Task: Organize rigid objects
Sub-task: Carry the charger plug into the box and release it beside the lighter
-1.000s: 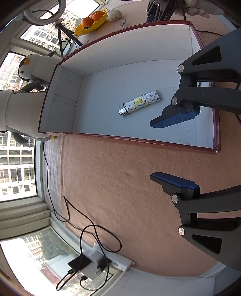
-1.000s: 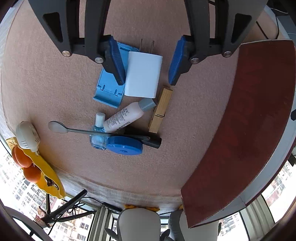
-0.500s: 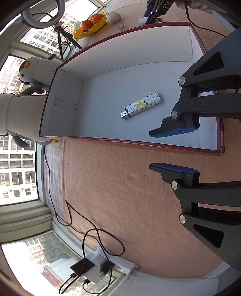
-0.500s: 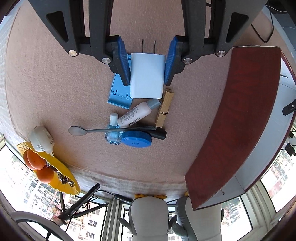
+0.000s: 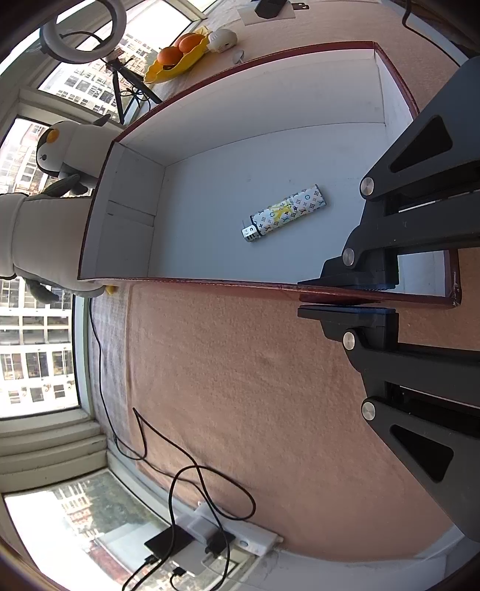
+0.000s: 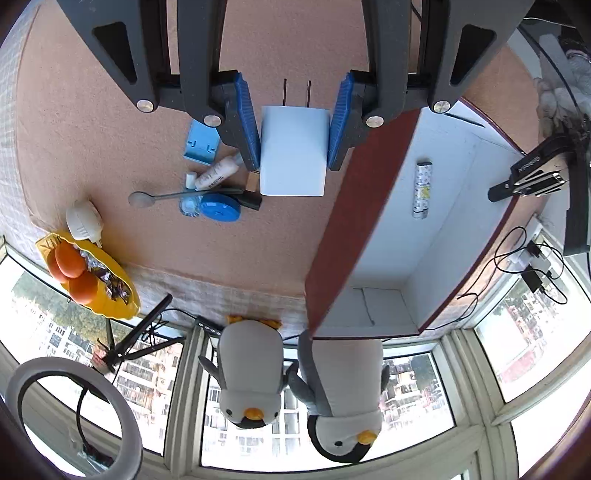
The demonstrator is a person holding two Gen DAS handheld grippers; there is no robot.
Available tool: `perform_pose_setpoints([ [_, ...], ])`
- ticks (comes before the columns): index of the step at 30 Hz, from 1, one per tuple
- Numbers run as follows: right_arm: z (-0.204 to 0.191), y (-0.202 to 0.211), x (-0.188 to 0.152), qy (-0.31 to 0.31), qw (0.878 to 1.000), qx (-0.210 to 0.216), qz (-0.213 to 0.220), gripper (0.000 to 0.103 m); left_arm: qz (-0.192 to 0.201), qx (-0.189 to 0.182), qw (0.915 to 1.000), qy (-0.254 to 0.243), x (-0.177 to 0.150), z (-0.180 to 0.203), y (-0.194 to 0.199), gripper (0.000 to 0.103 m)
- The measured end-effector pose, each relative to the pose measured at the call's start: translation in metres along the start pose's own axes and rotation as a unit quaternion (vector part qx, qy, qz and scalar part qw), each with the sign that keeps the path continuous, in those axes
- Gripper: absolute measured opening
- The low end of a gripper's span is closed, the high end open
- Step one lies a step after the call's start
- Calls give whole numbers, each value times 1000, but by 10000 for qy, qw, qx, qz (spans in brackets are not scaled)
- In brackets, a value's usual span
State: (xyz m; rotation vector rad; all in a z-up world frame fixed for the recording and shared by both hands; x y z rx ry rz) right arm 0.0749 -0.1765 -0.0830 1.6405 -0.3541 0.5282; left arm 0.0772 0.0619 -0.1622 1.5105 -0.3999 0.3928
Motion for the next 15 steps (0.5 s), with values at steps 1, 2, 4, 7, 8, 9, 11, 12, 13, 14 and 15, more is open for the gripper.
perform_pose_setpoints([
  [1,-7,2,3,53,10000,54,31,33,1,-4,10000,-7,0,0,0,5],
  [2,-14,3,5,112,9999,101,57,33,2,-14,10000,-4,0,0,-1,5],
  [4,-30,3,8,242,9995,190,85,33,5,-31,10000,-5,0,-1,-1,5],
  [7,-51,-1,10,423,9986,306,88,33,15,-36,10000,-22,0,-1,-1,5],
  [8,-57,-4,11,480,9982,336,84,33,16,-39,10000,-26,0,-1,-1,5],
  [9,-63,-6,10,538,9979,358,79,33,17,-42,10000,-29,0,-1,-1,5],
  [11,-73,-12,10,613,9973,389,54,33,22,-51,10000,-20,-1,-2,-1,5],
  [12,-77,-15,9,635,9971,410,25,33,25,-54,10000,-16,-1,-2,-1,5],
  [13,-81,-18,9,648,9970,426,-6,33,26,-57,10000,-12,-1,-2,-1,5],
  [14,-84,-21,8,677,9967,442,-31,33,28,-57,10000,-16,-1,-2,-1,5],
  [15,-87,-23,8,717,9964,445,-48,33,29,-57,10000,-14,-1,-2,-1,5],
])
Point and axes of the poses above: each gripper's, at about its wrist camera, not at the fingertips, and y roughly against the way its jaws point, z to its right, x to its top, the point moved 1 cm from there along -y, roughly the way its jaws point, and after that the axes turned 3 degrees about -y, right-handed, at the moved point
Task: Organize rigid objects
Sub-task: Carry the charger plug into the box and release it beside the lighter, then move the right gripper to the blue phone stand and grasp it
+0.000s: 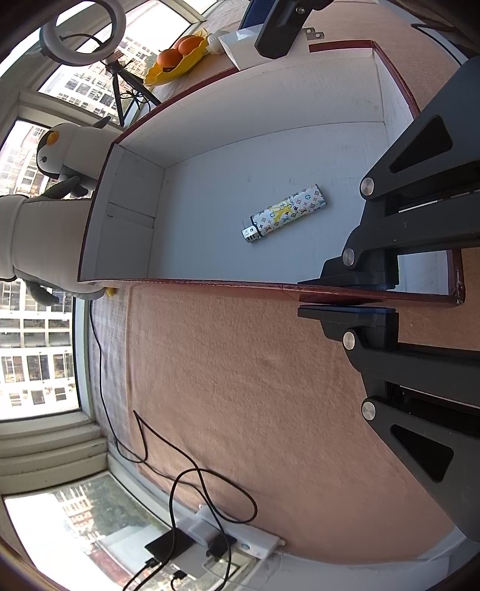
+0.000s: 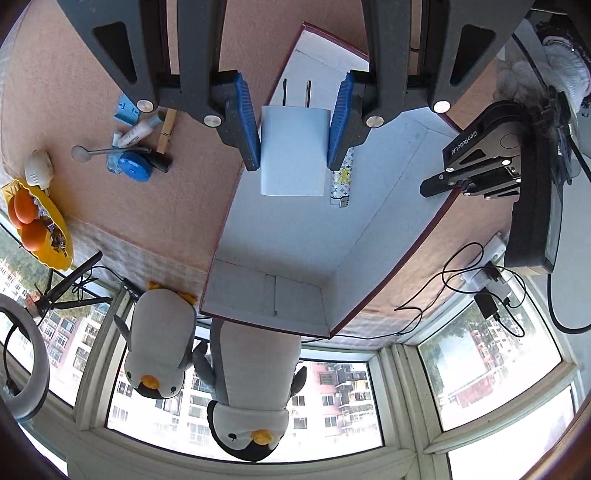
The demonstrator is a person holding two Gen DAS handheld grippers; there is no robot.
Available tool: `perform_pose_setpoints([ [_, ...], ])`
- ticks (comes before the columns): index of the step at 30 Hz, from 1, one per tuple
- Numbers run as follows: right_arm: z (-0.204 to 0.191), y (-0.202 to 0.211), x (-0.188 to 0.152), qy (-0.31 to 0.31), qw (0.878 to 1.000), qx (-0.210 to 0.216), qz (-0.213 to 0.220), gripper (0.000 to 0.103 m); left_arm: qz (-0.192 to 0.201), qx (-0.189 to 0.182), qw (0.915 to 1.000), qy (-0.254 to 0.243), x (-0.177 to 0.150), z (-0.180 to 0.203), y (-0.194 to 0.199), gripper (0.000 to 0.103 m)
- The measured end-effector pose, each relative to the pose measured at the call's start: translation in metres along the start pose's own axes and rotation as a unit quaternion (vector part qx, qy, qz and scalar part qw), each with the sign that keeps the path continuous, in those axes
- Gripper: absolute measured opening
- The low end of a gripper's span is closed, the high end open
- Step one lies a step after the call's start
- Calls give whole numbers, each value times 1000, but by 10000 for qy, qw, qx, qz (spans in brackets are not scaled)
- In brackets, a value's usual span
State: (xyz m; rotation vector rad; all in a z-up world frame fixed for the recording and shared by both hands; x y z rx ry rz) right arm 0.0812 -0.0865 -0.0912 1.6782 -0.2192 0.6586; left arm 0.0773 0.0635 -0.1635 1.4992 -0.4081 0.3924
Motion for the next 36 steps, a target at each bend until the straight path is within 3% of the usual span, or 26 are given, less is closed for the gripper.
perform_pose_setpoints([
  [13,-15,-21,-3,147,9997,109,-145,34,-15,36,10000,-15,1,1,0,4],
  [14,-15,-20,-3,146,9997,116,-130,37,-21,39,10000,-18,1,1,0,4],
  [16,-13,-16,-2,114,9999,118,-41,53,-40,35,10000,-21,1,1,-1,4],
  [20,-7,-9,0,24,9999,131,59,56,-73,51,10000,-2,1,1,-1,4],
  [27,21,8,-2,-349,9990,168,199,56,-122,73,9999,7,1,2,-1,5],
  [36,91,27,-22,-1027,9939,-286,264,56,-147,128,9998,4,2,3,-1,5],
])
Point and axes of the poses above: each gripper's, at about its wrist camera, not at the fingertips, and y roughly against the way its jaws point, z to its right, x to its top, the point moved 1 cm from there along -y, roughly the way its jaws point, and after that the axes turned 3 degrees about -y, right-handed, at the moved point
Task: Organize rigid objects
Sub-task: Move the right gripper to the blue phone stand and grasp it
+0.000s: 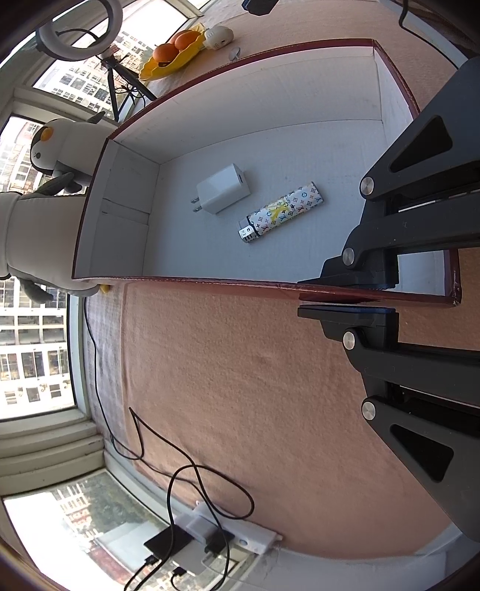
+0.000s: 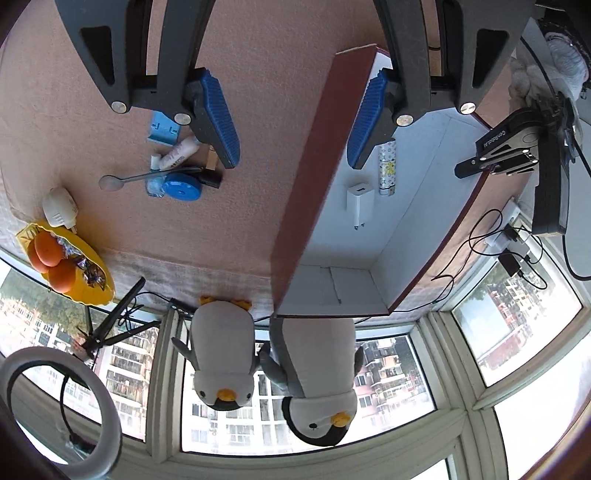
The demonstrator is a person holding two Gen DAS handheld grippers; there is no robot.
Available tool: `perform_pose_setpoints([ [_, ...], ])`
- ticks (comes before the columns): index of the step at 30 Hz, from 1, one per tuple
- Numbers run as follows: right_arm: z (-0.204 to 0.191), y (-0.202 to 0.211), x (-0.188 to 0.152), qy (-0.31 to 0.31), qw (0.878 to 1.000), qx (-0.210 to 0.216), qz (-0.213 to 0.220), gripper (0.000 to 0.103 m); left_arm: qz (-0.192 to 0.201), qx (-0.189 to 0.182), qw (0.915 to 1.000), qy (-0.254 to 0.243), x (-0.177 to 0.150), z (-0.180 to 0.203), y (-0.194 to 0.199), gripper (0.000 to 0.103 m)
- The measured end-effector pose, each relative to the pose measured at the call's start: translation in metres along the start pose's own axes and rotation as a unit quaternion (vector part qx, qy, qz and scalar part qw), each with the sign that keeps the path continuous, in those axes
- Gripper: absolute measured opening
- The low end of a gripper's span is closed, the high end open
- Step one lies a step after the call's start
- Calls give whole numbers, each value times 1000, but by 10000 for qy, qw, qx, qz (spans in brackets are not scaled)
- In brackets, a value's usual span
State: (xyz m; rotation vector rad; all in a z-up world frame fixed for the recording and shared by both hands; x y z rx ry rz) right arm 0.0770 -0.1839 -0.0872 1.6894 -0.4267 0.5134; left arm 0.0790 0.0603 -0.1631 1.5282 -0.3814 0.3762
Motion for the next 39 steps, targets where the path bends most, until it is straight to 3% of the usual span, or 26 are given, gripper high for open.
perform_pose_setpoints([
  [3,32,-4,-6,-253,9992,-284,-106,56,-4,19,10000,4,0,0,0,6],
  [6,60,-10,-13,-444,9972,-547,-248,56,-10,51,10000,20,0,-1,1,15],
  [13,103,-32,-29,-765,9921,-809,-576,56,6,98,9999,53,0,-1,3,16],
  [25,106,-92,-36,-751,9863,-820,-1221,56,-4,194,9998,58,-1,-1,5,16],
  [31,101,-107,-40,-427,9842,-940,-1436,54,-10,210,9997,134,-2,-4,5,17],
  [35,106,-106,-39,-401,9841,-901,-1476,46,-8,221,9996,153,-2,-3,5,17],
  [37,110,-105,-39,-402,9839,-909,-1482,36,-16,226,9996,150,-2,-3,4,17],
  [39,113,-104,-38,-433,9841,-848,-1500,35,-19,229,9996,147,-2,-3,5,17],
])
Point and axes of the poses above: each gripper's, at about its wrist camera, not at the fingertips, and y roughly against the way its jaws point, z to its right, x to its top, the point moved 1 cm from there along -y, roughly the way its jaws point, and after that the axes turned 3 degrees about -y, right-handed, at the moved point
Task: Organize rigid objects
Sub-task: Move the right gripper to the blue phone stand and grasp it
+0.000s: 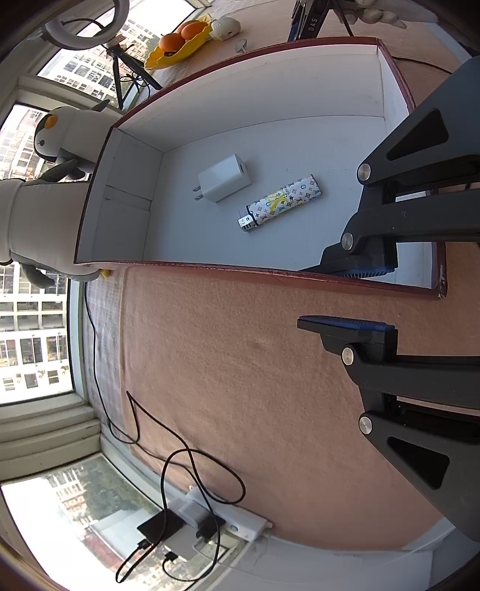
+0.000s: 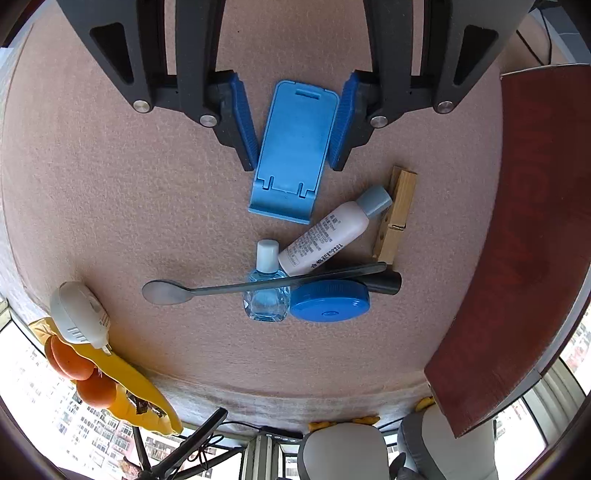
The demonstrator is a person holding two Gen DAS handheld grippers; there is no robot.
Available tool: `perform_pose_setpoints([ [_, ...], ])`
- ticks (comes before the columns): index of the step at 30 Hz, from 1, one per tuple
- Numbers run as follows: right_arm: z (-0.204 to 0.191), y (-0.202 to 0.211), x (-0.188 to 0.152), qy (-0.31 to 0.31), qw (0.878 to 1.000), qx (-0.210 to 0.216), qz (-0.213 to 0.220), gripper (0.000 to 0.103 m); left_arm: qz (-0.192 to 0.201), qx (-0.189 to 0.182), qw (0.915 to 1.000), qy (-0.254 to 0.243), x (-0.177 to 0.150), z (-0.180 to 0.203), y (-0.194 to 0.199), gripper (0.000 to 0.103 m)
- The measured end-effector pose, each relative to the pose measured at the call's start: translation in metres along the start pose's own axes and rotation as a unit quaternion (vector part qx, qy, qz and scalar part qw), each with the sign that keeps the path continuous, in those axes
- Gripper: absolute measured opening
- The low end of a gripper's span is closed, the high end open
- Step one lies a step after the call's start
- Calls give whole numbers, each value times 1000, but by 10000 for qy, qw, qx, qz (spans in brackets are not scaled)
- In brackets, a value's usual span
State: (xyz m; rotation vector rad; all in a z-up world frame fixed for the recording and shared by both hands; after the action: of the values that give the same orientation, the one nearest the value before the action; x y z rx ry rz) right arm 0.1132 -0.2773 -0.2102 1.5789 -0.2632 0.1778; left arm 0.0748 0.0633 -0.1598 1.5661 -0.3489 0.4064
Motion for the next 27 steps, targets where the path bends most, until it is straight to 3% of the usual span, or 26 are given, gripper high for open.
perform_pose_setpoints([
  [16,24,12,-15,-368,9992,-8,147,34,29,-35,10000,-41,1,0,1,17],
  [27,-8,81,-9,-119,9959,109,886,34,52,-120,9999,-90,2,2,1,17],
])
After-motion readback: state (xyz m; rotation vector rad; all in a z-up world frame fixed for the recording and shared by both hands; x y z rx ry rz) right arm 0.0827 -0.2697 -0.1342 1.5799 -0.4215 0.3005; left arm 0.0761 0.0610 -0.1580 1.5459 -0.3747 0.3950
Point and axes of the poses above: each gripper's, at about its wrist camera, not at the fingertips, and y roughly against the way its jaws point, z to its right, x to its top, the point moved 1 cm from there along -y, roughly the way its jaws point, and after that the axes turned 3 degrees about -y, right-handed, at the moved point
